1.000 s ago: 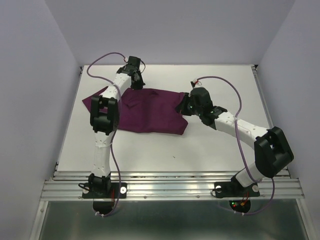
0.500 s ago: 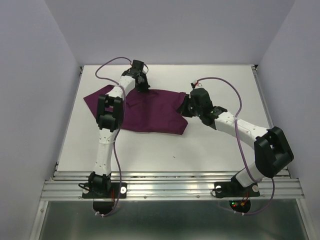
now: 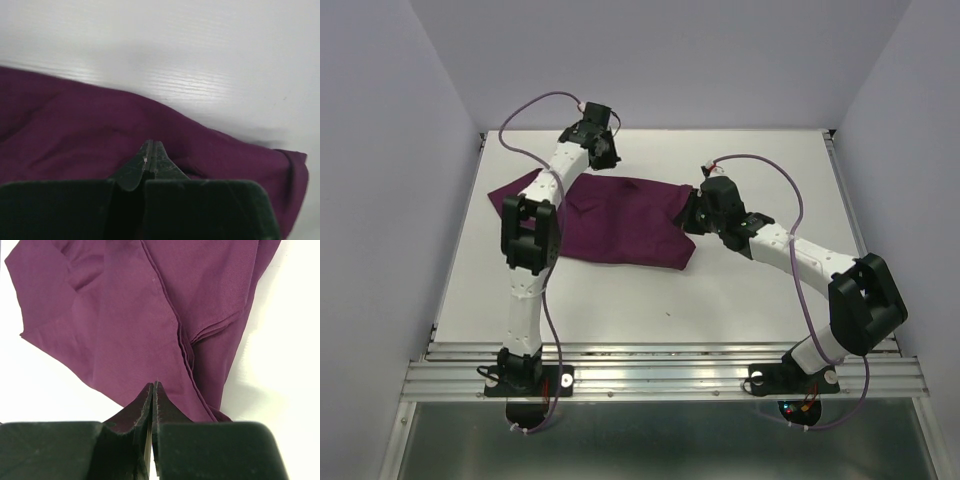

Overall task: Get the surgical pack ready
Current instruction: Pack the surgical kit at the center of the board.

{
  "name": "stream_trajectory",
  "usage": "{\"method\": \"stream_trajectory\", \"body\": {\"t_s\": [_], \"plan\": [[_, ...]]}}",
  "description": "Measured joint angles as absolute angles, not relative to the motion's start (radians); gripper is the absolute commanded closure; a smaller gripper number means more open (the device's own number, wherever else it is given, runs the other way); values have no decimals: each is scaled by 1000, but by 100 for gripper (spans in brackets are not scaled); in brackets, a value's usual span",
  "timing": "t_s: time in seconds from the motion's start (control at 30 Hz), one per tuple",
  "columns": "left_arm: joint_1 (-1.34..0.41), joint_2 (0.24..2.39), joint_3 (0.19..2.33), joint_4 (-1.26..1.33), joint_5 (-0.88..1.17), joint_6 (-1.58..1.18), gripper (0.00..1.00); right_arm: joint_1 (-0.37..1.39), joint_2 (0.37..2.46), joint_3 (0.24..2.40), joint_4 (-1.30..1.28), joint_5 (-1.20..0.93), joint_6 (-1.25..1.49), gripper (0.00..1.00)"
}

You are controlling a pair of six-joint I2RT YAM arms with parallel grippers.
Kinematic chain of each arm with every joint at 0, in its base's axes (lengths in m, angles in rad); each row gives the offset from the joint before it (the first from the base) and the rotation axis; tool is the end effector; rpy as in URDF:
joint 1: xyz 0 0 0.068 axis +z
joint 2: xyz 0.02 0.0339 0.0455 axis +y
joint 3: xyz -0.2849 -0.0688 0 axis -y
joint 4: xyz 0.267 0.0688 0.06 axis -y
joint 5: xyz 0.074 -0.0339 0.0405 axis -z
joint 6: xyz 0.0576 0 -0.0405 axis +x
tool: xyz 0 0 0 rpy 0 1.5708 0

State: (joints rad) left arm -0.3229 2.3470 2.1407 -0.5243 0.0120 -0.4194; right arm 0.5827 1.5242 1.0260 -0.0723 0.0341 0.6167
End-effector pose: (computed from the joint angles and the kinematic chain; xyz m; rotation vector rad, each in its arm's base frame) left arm 0.5605 -0.1883 0.2330 -0.1063 2.3312 -0.3911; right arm 0.3189 0.2078 0.2522 0.0583 2.2145 0.6521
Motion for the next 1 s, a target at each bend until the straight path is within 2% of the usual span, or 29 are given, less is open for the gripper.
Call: {"method": "stream_trajectory", "body": {"t_s": [0.07,0.17,0.2,0.23,0.27,0.47,0.5,0.53,0.6,1.0], "plan": [[-308,2233,2078,-531,-8,-416,99,583,1524,1026,-71,33,617,96],[-242,2073,1981,-518,-25,-412,91,583,1524,1026,-67,29,617,96],[-195,2016,1945,-514,-38,-410,84,583,1524,1026,-66,28,617,96],[-166,1987,1920,-505,-49,-409,66,583,1524,1026,-65,27,617,96],[-115,1948,1883,-498,-65,-410,57,583,1524,1026,-64,27,617,96],[119,1892,1640,-469,-136,-417,50,583,1524,1024,-47,20,617,96],[132,1895,1616,-474,-140,-416,45,583,1524,1024,-40,18,617,96],[147,1898,1581,-484,-148,-417,23,583,1524,1023,-35,17,618,95],[165,1905,1547,-499,-168,-410,22,583,1524,1019,-23,15,618,95],[254,1982,1511,-398,-145,-371,41,583,1501,988,0,11,619,95]]}}
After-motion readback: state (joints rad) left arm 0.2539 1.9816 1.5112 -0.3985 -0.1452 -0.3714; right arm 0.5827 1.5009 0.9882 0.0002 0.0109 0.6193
